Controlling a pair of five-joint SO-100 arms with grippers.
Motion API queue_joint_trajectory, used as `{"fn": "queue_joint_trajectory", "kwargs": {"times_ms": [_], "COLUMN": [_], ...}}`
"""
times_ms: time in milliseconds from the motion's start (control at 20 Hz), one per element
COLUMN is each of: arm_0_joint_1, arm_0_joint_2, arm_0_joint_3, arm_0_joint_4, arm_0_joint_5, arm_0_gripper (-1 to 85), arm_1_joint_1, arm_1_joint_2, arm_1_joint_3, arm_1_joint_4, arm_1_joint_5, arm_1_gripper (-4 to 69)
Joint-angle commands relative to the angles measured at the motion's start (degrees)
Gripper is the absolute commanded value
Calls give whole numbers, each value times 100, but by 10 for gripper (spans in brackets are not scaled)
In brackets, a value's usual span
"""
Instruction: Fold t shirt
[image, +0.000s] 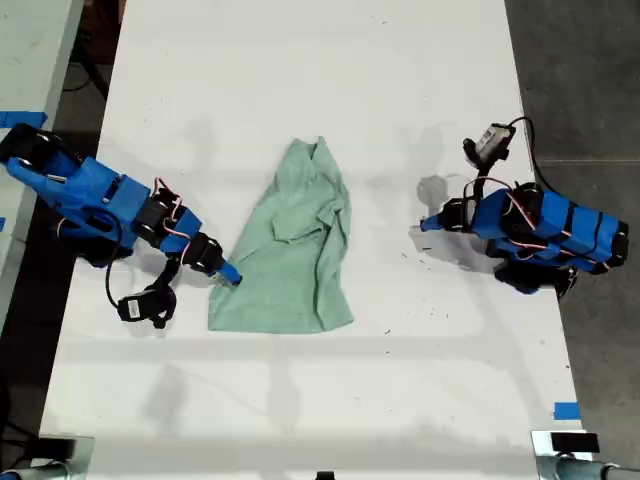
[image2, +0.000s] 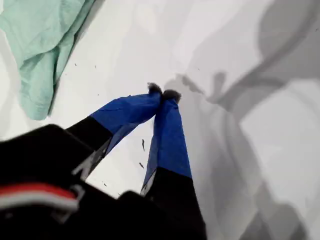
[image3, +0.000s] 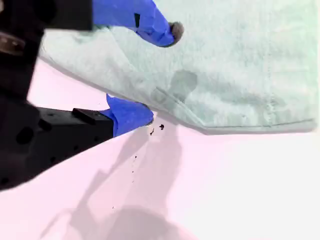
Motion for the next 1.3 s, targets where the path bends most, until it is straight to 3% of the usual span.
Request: {"fn": "queue_joint_trajectory", "kwargs": {"times_ms": [0,200,250,350,650,1050,1250], "arm_0_joint_1": [-352,-519,-562,-589,-132,-343,-571], "arm_0_joint_2": [-316,-1723,-2136,-2610,-3700,-3067,-3410], "arm_0_joint_3": [-114,-765,-1020,-1644,-5563,-6478,-6460], "arm_0_joint_4": [-229,-264,-193,220,3867,3709,2812], "arm_0_joint_5": [193,308,290,264,-272,-352,-352], "arm_0_gripper": [202,159,50,-3,-3,-3,64], "arm_1_joint_1": [-53,-53,-62,-62,-70,-79,-79], "arm_1_joint_2": [70,70,70,70,70,70,70], "arm_1_joint_3": [272,272,272,272,272,272,272], "arm_1_joint_4": [-114,-114,-114,-114,-114,-114,-114], "arm_1_joint_5": [70,70,70,70,70,53,53], "arm_1_gripper": [8,8,8,8,8,8,8]}}
